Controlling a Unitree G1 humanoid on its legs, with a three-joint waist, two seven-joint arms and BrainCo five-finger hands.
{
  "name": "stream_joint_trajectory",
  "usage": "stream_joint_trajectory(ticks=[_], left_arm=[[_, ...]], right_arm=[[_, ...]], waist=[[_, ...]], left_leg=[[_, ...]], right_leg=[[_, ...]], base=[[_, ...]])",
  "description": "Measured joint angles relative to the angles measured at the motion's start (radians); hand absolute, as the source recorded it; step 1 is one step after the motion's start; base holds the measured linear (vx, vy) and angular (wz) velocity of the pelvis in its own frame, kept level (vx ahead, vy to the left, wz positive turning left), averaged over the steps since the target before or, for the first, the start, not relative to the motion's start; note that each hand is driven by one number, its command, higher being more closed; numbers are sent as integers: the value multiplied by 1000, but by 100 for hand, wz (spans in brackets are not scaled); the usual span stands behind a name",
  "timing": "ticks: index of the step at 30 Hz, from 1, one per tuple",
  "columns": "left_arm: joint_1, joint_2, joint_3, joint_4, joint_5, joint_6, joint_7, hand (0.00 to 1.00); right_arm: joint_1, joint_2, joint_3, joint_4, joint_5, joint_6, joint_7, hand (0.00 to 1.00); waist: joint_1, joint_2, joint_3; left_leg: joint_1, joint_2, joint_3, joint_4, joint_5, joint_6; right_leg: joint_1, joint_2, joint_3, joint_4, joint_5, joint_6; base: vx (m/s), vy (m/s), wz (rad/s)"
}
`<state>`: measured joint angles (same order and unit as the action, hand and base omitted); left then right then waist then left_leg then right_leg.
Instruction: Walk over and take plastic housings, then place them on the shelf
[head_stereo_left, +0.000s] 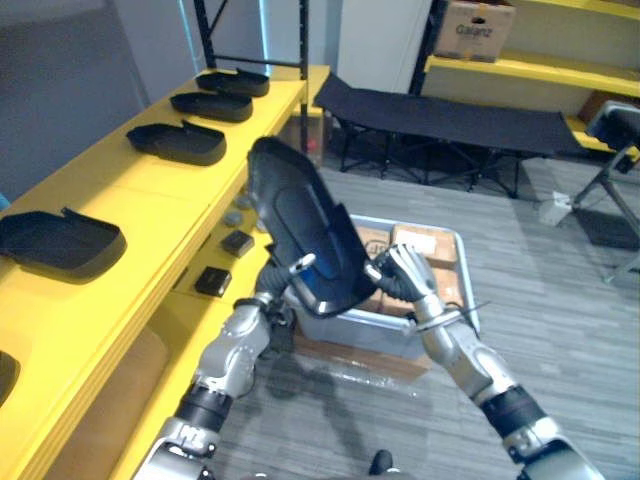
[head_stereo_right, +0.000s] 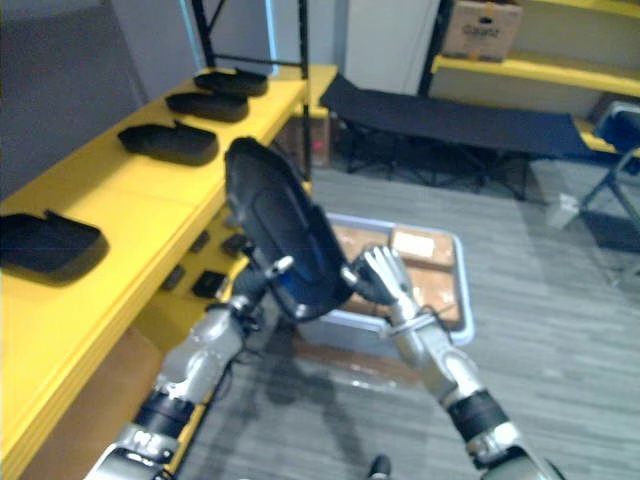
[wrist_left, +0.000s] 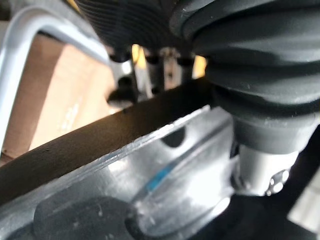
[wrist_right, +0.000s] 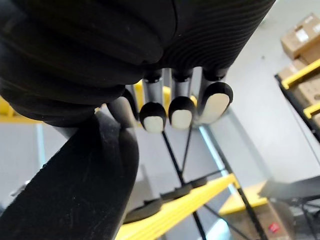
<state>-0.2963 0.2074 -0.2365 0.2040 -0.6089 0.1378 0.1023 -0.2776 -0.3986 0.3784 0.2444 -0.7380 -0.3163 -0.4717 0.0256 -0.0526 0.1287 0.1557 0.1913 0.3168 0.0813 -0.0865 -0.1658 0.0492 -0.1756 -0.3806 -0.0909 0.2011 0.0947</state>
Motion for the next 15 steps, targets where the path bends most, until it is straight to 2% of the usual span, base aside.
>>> stream_joint_trajectory(ticks=[4, 7, 8, 11, 12, 15], left_arm=[[21, -5, 2, 0, 23, -32, 0, 100], [48, -30, 34, 0, 33, -43, -9, 100], [59, -40, 36, 0, 31, -47, -15, 100], [80, -55, 49, 0, 27, -74, -42, 100], [81, -60, 65, 0, 27, -75, -45, 100], [81, -61, 70, 0, 27, -86, -44, 100]], right_arm=[[8, 0, 1, -3, 2, -36, -8, 100], [22, 5, 3, -12, 1, -73, -8, 100], [29, 4, 7, -23, 2, -79, -7, 0], [44, 10, 21, -44, 41, -112, -7, 0], [46, 16, 30, -56, 46, -147, -5, 0], [65, 25, 60, -112, 59, -182, 3, 0]], waist=[[-1, 1, 0], [-1, 14, -7], [-1, 22, -12], [-6, 38, -22], [-9, 43, -25], [-10, 45, -26]], left_leg=[[0, 0, 5, 0, 0, 0], [-1, 1, 14, 0, -1, -2], [-1, 3, 18, 0, -3, -3], [0, 7, 20, 0, -6, -5], [0, 8, 20, 0, -7, -5], [0, 9, 21, 1, -9, -4]], right_leg=[[-4, 1, 3, 0, -2, -2], [-12, 4, 7, 0, -4, -4], [-13, 6, 10, 0, -4, -4], [-13, 11, 10, 1, -3, -4], [-13, 12, 10, 1, -3, -4], [-13, 12, 10, 1, -3, -4]], base=[[0, 0, -4], [3, 2, -7], [32, 25, -6], [26, 19, -2], [0, 0, 0], [7, 21, 0]])
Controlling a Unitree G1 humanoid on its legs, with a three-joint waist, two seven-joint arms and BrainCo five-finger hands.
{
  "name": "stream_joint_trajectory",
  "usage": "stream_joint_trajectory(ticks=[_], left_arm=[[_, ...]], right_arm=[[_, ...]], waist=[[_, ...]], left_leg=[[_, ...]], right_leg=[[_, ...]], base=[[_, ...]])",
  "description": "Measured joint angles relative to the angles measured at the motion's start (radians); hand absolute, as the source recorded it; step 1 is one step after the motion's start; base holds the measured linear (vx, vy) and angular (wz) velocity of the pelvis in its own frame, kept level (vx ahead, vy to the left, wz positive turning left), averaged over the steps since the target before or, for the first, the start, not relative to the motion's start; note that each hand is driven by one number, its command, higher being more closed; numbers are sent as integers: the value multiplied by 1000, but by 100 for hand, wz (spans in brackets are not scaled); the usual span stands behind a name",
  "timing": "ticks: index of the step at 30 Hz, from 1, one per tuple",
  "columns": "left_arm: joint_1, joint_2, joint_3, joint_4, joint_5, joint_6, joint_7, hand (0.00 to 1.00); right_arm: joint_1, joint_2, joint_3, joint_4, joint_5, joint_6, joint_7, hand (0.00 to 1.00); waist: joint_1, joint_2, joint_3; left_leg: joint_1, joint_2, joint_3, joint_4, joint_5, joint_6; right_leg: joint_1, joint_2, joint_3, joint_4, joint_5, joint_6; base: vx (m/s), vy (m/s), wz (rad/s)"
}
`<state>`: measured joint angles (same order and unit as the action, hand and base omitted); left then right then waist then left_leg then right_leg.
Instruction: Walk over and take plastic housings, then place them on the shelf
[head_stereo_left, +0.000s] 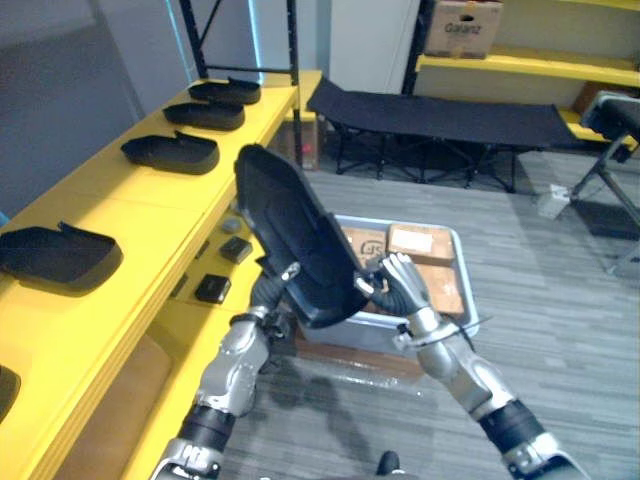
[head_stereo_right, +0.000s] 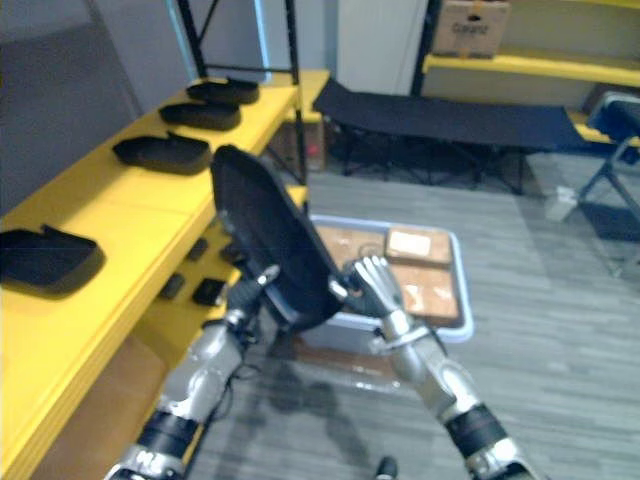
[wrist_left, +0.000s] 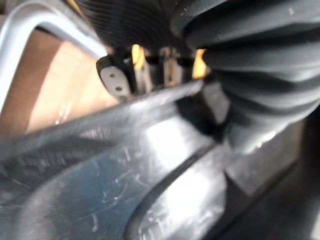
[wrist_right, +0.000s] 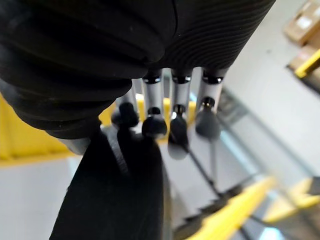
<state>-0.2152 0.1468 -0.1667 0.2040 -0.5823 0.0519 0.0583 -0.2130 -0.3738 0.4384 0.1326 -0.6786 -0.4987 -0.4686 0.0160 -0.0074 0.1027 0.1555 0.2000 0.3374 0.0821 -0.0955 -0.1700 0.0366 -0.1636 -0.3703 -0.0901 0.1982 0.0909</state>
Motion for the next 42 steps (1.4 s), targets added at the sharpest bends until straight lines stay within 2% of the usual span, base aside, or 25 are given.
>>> stream_joint_trajectory(ticks=[2, 4, 5, 8, 11, 14, 16, 19, 21, 25, 27, 29, 30, 33, 35, 37, 38, 40, 42], left_arm=[[3, 4, -1, 1, 18, -30, 9, 100], [7, 1, -2, 1, 94, -85, 49, 100], [7, 0, -1, 1, 99, -91, 53, 100], [7, -19, -1, 1, 209, -139, 121, 100], [7, -54, 11, 1, 308, -162, 179, 100], [12, -79, 29, 1, 421, -167, 225, 100], [22, -80, 38, 1, 458, -169, 244, 100], [48, -79, 78, -3, 516, -168, 276, 100], [72, -76, 119, -17, 568, -168, 310, 100], [107, -77, 182, -82, 634, -176, 395, 100], [117, -77, 213, -111, 643, -190, 438, 100], [144, -82, 243, -162, 642, -238, 481, 100], [169, -96, 267, -200, 634, -279, 497, 100], [230, -143, 278, -268, 620, -354, 515, 100], [280, -169, 265, -323, 594, -388, 507, 100], [319, -180, 231, -357, 574, -402, 494, 100], [346, -184, 222, -370, 543, -410, 476, 100], [365, -193, 221, -370, 508, -423, 467, 100], [365, -195, 219, -370, 474, -430, 465, 100]], right_arm=[[12, 6, 22, -4, 19, -2, 12, 0], [14, 7, 48, -1, 95, 8, 29, 0], [14, 9, 49, 0, 102, 8, 29, 0], [14, 50, 55, 12, 217, 46, 8, 0], [9, 92, 45, 15, 298, 73, -22, 0], [-16, 135, 17, 13, 318, 109, -59, 0], [-42, 148, -16, 3, 332, 129, -77, 0], [-78, 147, -121, -50, 344, 168, -103, 0], [-79, 133, -209, -115, 393, 194, -118, 0], [-32, 115, -330, -215, 507, 203, -114, 0], [40, 113, -387, -252, 552, 203, -90, 0], [154, 129, -442, -279, 642, 201, -38, 0], [243, 165, -480, -280, 750, 197, 2, 0], [370, 255, -517, -263, 883, 201, 64, 0], [430, 295, -517, -213, 927, 228, 100, 0], [491, 320, -522, -137, 964, 242, 141, 0], [517, 327, -528, -96, 965, 242, 164, 0], [519, 324, -553, -69, 965, 240, 182, 0], [501, 309, -577, -52, 961, 231, 186, 0]], waist=[[1, -1, -1], [5, -1, -1], [5, -1, -1], [12, -1, -1], [14, -1, -1], [14, -1, -1], [14, -1, -1], [14, -1, -1], [14, -2, -2], [13, -4, -3], [12, -4, -3], [10, -4, -3], [-3, -2, -3], [-25, 8, -8], [-31, 11, -9], [-32, 15, -6], [-32, 25, 1], [-33, 48, 30], [-33, 65, 88]], left_leg=[[0, -1, -2, 1, -1, 0], [0, -4, -4, 1, -1, 1], [0, -4, -3, 1, -1, 1], [0, -4, -3, 3, -1, 1], [0, -4, -3, 3, -1, 1], [1, -3, -3, 3, -1, 1], [2, -3, -3, 3, 0, 1], [9, -3, -2, 0, -1, 1], [21, -3, 0, -1, -2, 2], [19, -3, 4, -1, -3, 2], [19, -3, 8, -1, -3, 1], [19, -3, 29, -1, -6, 1], [18, -3, 32, -2, -7, 1], [19, -3, 39, -2, -12, 1], [19, -2, 56, -1, -15, 1], [14, 0, 54, 9, -24, 5], [-19, 11, 45, 63, -53, 7], [-79, 32, 27, 163, -101, 11], [-125, 33, -6, 244, -127, 24]], right_leg=[[1, -3, 0, 0, 0, 0], [3, -6, -2, -1, 0, 1], [3, -5, -3, 0, 0, 1], [3, -5, -4, 0, 0, 1], [3, -5, -5, 0, 0, 1], [3, -4, -5, 0, 0, 1], [4, -4, -5, 0, 0, 1], [12, -3, -6, 2, 1, 1], [22, -2, -5, 0, 1, 1], [18, -2, -1, -1, 2, 2], [14, -1, 6, -1, 1, 2], [0, 0, 21, -1, 1, 3], [-2, 1, 24, -1, 1, 3], [-9, 2, 32, -1, 1, 3], [-18, 4, 46, -1, 0, 2], [-19, 4, 45, 1, -10, -4], [-21, 4, 42, 9, -14, 0], [-43, 1, 39, 37, -23, 2], [-94, -31, 34, 154, -67, 5]], base=[[-4, 36, 1], [-7, 37, 3], [0, 0, 0], [0, 0, 0], [0, 0, 0], [0, 0, 0], [0, 0, 0], [0, 0, 0], [0, 0, 0], [-2, 8, -1], [0, 0, -9], [9, 16, -20], [24, 31, -14], [25, 27, -9], [14, 30, -17], [1, 27, -3], [-38, 29, 7], [-80, 55, 9], [-112, 119, 24]])
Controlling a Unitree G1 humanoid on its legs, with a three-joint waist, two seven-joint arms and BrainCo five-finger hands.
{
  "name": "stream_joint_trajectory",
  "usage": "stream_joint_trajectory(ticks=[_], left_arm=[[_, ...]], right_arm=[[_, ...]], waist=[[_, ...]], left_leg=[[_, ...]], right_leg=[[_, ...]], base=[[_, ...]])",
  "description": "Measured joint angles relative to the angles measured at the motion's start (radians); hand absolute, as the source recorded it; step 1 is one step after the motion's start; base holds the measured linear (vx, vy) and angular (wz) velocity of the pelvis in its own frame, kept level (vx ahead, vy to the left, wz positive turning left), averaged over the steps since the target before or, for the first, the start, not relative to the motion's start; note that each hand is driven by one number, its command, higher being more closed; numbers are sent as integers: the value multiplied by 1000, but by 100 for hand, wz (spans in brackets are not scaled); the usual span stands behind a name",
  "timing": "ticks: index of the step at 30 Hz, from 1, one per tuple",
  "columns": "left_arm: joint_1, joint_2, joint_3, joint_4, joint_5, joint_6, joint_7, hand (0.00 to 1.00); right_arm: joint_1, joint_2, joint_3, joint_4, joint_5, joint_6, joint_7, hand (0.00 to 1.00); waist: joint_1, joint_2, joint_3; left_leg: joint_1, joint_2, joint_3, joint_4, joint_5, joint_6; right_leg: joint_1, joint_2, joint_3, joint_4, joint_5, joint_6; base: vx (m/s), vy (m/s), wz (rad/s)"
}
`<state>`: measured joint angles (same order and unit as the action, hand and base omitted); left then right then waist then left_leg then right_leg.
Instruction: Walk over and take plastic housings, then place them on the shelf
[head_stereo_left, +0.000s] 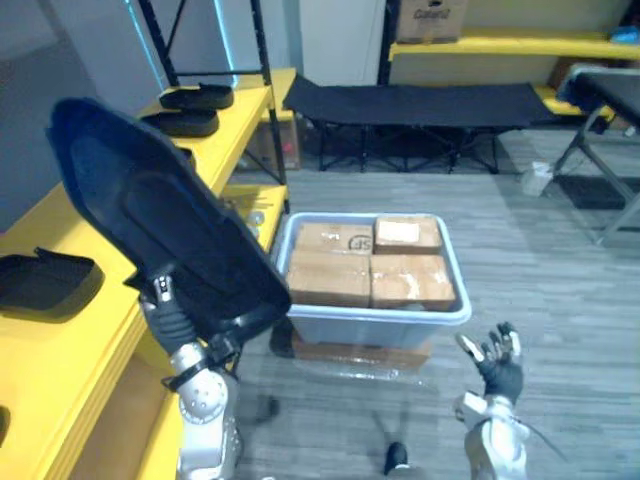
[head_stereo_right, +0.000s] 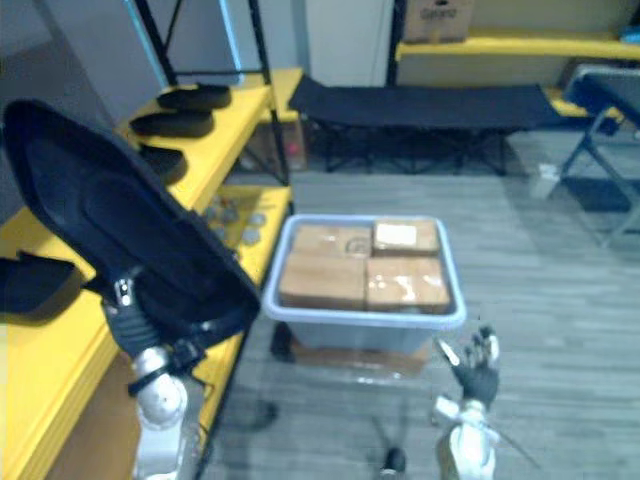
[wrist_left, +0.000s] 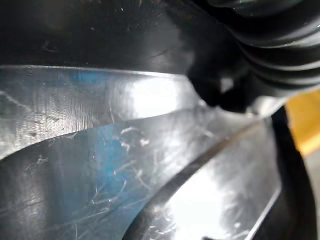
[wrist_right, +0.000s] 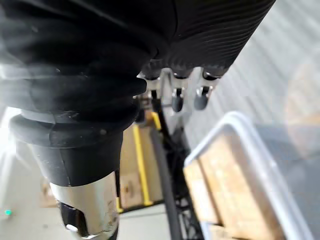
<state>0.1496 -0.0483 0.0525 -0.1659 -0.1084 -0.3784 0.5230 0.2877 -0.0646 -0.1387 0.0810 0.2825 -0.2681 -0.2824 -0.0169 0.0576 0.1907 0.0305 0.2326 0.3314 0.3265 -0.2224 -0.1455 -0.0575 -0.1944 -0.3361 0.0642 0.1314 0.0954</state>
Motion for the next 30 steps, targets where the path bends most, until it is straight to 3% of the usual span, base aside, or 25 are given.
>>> stream_joint_trajectory(ticks=[4, 6, 9, 12, 15, 16, 17, 18, 20, 23, 26, 30], left_arm=[[1, 7, 3, 0, -4, -28, 19, 100], [11, 35, 7, -4, -1, -30, 70, 100], [39, 39, 41, -58, 11, -29, 139, 100], [94, 35, 133, -170, 81, -29, 212, 100], [142, 14, 263, -264, 131, -28, 247, 100], [145, 13, 267, -267, 131, -28, 248, 100], [195, -14, 334, -297, 129, -28, 247, 100], [232, -29, 370, -309, 127, -29, 235, 100], [297, -57, 429, -327, 117, -35, 203, 100], [368, -88, 480, -339, 78, -48, 170, 100], [378, -89, 484, -345, 26, -80, 116, 100], [355, -86, 465, -345, -3, -90, 19, 100]], right_arm=[[-43, -2, 5, 27, -4, -32, 0, 0], [-74, -2, 17, 25, -4, -71, 19, 0], [-107, -18, 63, -2, -4, -82, 72, 0], [-146, -31, 178, -33, -2, -79, 144, 0], [-222, -36, 309, -22, -3, -70, 183, 0], [-227, -36, 313, -20, -4, -70, 184, 0], [-302, -32, 366, 33, -25, -57, 191, 0], [-344, -28, 387, 70, -53, -50, 183, 0], [-387, -19, 411, 108, -105, -40, 154, 0], [-412, -2, 439, 117, -133, -35, 144, 0], [-418, 5, 451, 124, -140, -6, 130, 0], [-334, -6, 412, 115, -144, 13, 127, 0]], waist=[[8, -33, 55], [24, -50, 64], [30, -49, 65], [43, -30, 69], [108, -9, 67], [112, -8, 67], [165, 2, 60], [196, 6, 57], [260, -2, 50], [315, -20, 39], [322, -50, 17], [273, -77, 0]], left_leg=[[-16, -14, -31, 39, -19, 12], [-26, -21, -41, 39, -24, 19], [-31, -33, -53, 27, -23, 20], [-33, -52, -113, 4, -8, 18], [-33, -85, -218, -13, 11, 27], [-33, -86, -222, -14, 11, 27], [-33, -107, -285, -20, 15, 32], [-33, -122, -331, -24, 15, 32], [-34, -143, -390, -44, 21, 35], [-39, -158, -418, -47, 21, 35], [-54, -162, -432, -44, 21, 35], [-70, -162, -419, -34, 26, 43]], right_leg=[[-16, -38, -12, 89, -42, 11], [-16, -45, -16, 84, -41, 14], [-11, -54, -25, 78, -40, 16], [29, -74, -93, 79, -49, 27], [94, -103, -191, 87, -75, 54], [96, -104, -193, 87, -75, 55], [143, -117, -253, 81, -89, 72], [184, -123, -303, 69, -94, 79], [242, -121, -367, 27, -92, 86], [273, -118, -402, -5, -88, 92], [286, -108, -415, -31, -86, 94], [361, -95, -530, -48, -85, 96]], base=[[-89, 75, 24], [-34, 18, 9], [30, 14, 13], [105, 21, 57], [126, 16, 88], [89, 14, 93], [91, 13, 110], [93, 15, 138], [96, 18, 101], [79, 37, 42], [86, 37, 20], [50, -10, 51]])
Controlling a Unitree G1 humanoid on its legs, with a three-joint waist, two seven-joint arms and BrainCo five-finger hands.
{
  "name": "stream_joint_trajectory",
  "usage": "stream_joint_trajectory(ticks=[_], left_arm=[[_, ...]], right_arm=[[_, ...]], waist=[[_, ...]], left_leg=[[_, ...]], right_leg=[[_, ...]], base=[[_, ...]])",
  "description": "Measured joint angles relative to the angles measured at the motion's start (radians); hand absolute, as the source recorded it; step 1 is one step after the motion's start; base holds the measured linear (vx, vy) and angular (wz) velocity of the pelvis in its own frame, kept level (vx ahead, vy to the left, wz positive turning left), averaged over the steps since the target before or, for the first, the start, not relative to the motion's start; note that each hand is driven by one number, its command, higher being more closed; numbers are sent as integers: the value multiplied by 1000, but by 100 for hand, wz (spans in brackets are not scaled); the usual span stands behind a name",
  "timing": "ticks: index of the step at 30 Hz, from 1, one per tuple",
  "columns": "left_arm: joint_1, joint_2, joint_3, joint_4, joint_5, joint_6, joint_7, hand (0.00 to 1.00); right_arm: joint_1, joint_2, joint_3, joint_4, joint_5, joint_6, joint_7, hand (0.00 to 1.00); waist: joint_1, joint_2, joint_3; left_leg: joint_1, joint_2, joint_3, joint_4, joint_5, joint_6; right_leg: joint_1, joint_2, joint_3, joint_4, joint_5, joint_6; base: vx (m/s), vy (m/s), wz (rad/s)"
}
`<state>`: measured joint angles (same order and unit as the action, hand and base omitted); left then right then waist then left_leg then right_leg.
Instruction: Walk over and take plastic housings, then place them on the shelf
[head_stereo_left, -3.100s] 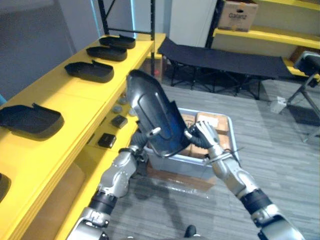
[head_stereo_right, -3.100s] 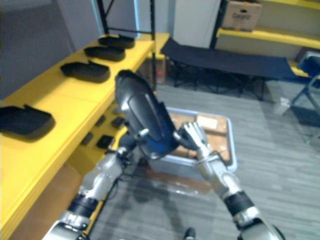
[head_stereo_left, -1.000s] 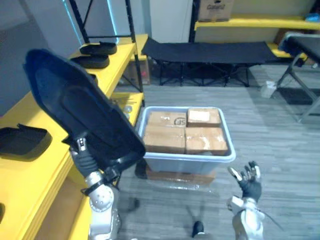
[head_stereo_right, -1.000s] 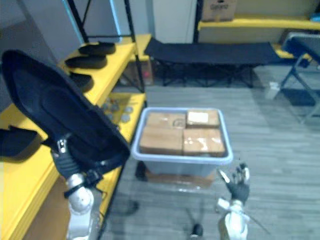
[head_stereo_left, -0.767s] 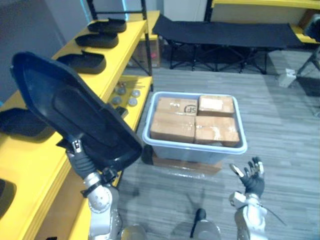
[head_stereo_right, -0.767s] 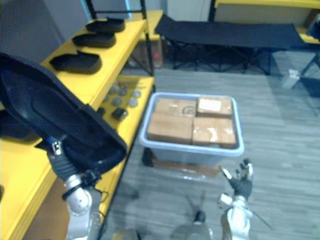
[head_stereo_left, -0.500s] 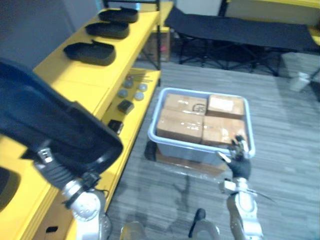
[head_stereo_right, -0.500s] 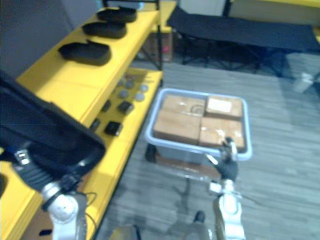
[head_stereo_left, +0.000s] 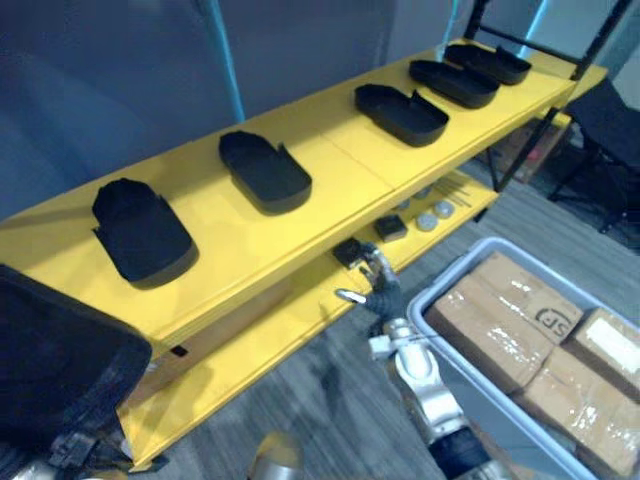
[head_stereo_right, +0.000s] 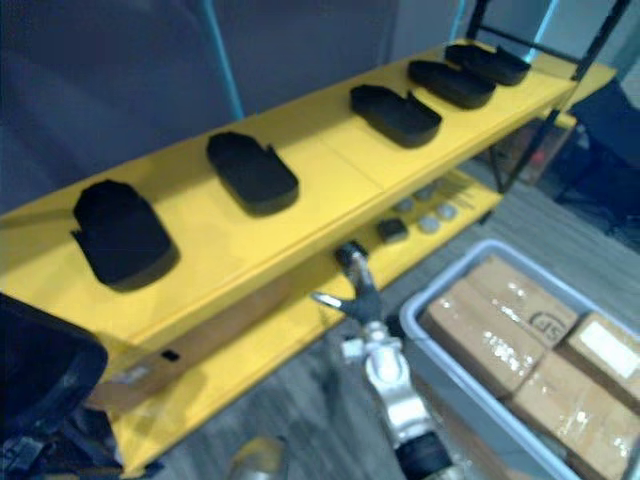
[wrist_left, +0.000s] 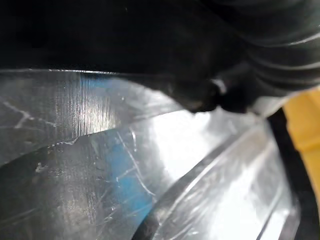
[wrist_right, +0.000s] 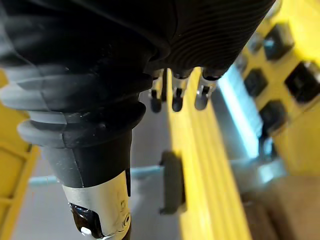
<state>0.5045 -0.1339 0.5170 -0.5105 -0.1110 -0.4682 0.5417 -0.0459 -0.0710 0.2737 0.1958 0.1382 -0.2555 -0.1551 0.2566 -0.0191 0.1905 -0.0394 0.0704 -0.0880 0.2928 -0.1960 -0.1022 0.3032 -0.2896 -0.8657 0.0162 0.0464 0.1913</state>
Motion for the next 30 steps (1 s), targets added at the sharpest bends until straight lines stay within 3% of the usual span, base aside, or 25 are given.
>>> stream_joint_trajectory(ticks=[3, 4, 6, 8, 9, 10, 11, 14, 15, 17, 20, 22, 24, 29, 30], left_arm=[[-24, 9, -42, 0, -49, -15, -48, 100], [-34, 14, -69, 0, -47, -15, -62, 100], [-66, 31, -127, 1, -48, -18, -115, 100], [-117, 64, -181, 1, -45, -20, -169, 100], [-132, 77, -192, 1, -45, -22, -179, 100], [-160, 103, -210, 3, -46, -31, -207, 100], [-169, 109, -219, 3, -45, -35, -214, 100], [-196, 118, -257, 3, -36, -49, -242, 100], [-204, 130, -260, 3, -34, -53, -256, 100], [-212, 141, -261, 4, -42, -57, -284, 100], [-243, 170, -263, 24, -49, -70, -290, 100], [-270, 165, -265, 49, -49, -77, -287, 100], [-264, 164, -265, 81, -48, -77, -274, 100], [-187, 164, -240, 79, -36, -78, -262, 100], [-179, 166, -205, 78, -36, -77, -263, 100]], right_arm=[[51, -23, -37, -32, -37, 3, -9, 0], [64, -33, -53, -42, -48, 2, -11, 0], [95, -36, -83, -64, -57, -5, -15, 0], [115, -38, -100, -68, -78, -14, -18, 0], [113, -39, -102, -68, -87, -21, -18, 0], [104, -43, -112, -69, -121, -61, -18, 0], [94, -49, -117, -69, -128, -75, -18, 0], [47, -97, -146, -69, -163, -133, -16, 0], [37, -111, -147, -70, -164, -140, -10, 0], [35, -124, -153, -70, -187, -148, 1, 0], [13, -134, -153, -73, -213, -174, 2, 0], [-11, -133, -154, -73, -230, -175, 1, 0], [-10, -122, -153, -73, -230, -182, 1, 0], [35, -81, -156, -111, -175, -198, 6, 0], [36, -65, -156, -119, -152, -198, 5, 0]], waist=[[-4, -1, 0], [-17, 1, -2], [-56, 3, -2], [-69, -4, 3], [-74, -9, 5], [-78, -22, 10], [-78, -23, 15], [-93, 27, 48], [-110, 45, 59], [-112, 52, 66], [-113, 40, 105], [-117, 30, 156], [-126, 34, 203], [-129, 39, 201], [-118, 27, 187]], left_leg=[[-17, -8, 7, -12, 19, 9], [-37, -18, -19, -21, 31, 10], [-68, -36, -76, -26, 64, 10], [-67, -40, -97, -47, 94, 7], [-68, -42, -96, -53, 101, 3], [-68, -46, -90, -74, 120, -9], [-71, -45, -85, -79, 128, -11], [-85, -17, -56, -117, 172, -24], [-86, -8, -38, -139, 192, -22], [-87, 4, -14, -152, 202, -20], [-138, -3, 9, -107, 199, -17], [-166, -15, 13, -49, 181, -15], [-180, -31, 13, 66, 120, -12], [-178, -53, 15, 216, 3, 5], [-174, -56, 41, 240, -18, 23]], right_leg=[[3, -3, -15, 2, -8, -12], [-10, -7, -1, 24, -36, -34], [-61, -25, 129, 133, -113, -110], [-101, -47, 246, 246, -159, -118], [-107, -52, 262, 264, -177, -111], [-122, -69, 268, 281, -212, -70], [-129, -70, 270, 280, -222, -54], [-169, -51, 296, 258, -222, 4], [-184, -49, 301, 262, -223, 0], [-225, -51, 326, 284, -232, -9], [-315, -90, 367, 399, -268, -14], [-345, -122, 379, 475, -292, -10], [-328, -154, 382, 545, -331, 0], [-219, -186, 342, 560, -389, 39], [-168, -190, 312, 503, -386, 55]], base=[[-4, 23, 51], [-37, 58, 65], [-40, 72, 95], [-55, 37, 69], [-97, -84, 34], [-93, -108, 5], [-140, -132, -17], [-168, -67, -26], [-202, -38, -14], [-166, -14, -27], [-114, 2, -19], [-121, 3, 6], [-92, 8, 10], [23, 66, 19], [127, 152, 35]])
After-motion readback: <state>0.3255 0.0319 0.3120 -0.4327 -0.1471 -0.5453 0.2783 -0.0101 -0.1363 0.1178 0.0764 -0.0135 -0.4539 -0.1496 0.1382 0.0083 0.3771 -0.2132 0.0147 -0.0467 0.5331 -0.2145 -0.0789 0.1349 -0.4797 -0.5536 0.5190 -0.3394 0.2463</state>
